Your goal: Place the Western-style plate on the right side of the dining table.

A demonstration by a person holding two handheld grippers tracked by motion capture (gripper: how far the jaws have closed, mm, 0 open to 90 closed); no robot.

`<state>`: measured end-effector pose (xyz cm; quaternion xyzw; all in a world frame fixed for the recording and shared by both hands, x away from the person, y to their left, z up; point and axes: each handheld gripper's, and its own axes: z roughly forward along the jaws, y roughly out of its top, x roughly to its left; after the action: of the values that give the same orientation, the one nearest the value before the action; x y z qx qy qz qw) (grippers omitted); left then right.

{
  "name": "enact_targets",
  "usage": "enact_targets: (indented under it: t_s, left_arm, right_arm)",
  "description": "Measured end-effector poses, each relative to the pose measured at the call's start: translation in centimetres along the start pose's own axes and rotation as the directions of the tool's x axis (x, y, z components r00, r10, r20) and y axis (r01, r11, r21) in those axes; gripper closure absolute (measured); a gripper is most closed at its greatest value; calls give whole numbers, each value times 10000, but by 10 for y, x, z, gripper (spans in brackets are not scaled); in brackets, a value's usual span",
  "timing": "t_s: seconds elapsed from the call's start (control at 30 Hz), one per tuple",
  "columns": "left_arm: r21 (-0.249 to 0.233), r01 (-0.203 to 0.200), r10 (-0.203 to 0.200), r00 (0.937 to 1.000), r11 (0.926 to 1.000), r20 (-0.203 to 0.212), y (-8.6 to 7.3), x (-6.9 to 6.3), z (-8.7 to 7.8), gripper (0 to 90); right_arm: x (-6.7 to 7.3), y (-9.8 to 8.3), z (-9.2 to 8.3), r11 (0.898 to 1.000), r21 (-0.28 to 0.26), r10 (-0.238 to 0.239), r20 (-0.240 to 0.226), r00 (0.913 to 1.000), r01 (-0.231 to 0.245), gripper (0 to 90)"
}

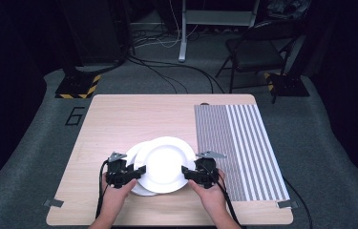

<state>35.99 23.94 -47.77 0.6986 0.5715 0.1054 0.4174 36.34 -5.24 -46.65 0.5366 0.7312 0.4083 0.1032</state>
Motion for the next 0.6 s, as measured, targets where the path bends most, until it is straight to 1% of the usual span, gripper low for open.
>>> enact_targets:
  t_s: [0.13, 0.17, 0.2, 0.27, 0.3, 0.33, 0.37, 0.47, 0.53, 0.6]
  left_arm:
    - [-20, 84, -84, 10000, 10000, 13, 0, 0, 0, 512]
    - [-4, 90, -90, 10000, 10000, 33, 0, 0, 0, 512]
    - [-31, 112, -112, 9999, 9999, 64, 0, 0, 0, 513]
    - [-13, 90, -89, 9999, 10000, 61, 0, 0, 0, 514]
    - [-61, 103, -103, 9999, 9999, 92, 0, -1, 0, 514]
    - [-61, 103, -103, 9999, 9999, 92, 0, -1, 0, 514]
    - [-150, 132, -130, 9999, 9998, 100, 0, -2, 0, 514]
    - [-118, 89, -87, 9998, 9999, 184, 0, -2, 1, 517]
    - [-70, 152, -150, 9996, 9999, 219, -1, -2, 1, 517]
    - [-124, 161, -158, 9996, 9998, 221, -1, -3, 1, 517]
  right_arm:
    - [1, -2, 2, 10000, 5, -88, 7, 10000, 88, 460]
    - [2, -2, 3, 9999, -13, -139, 63, 9999, 139, 454]
    - [4, -3, 3, 9993, -48, -357, 281, 9990, 358, 449]
    - [5, -3, 3, 9993, -15, -372, 306, 9988, 372, 449]
    - [5, -3, 3, 9984, -4, -560, 450, 9974, 561, 448]
    - [5, -3, 3, 9984, -4, -560, 450, 9974, 561, 448]
    - [5, -3, 4, 9979, 14, -647, 594, 9961, 647, 442]
    - [4, -3, 4, 9973, 41, -731, 702, 9949, 730, 442]
    - [5, -2, 3, 9969, 16, -785, 782, 9938, 786, 442]
    - [5, -2, 3, 9962, 7, -873, 884, 9922, 876, 441]
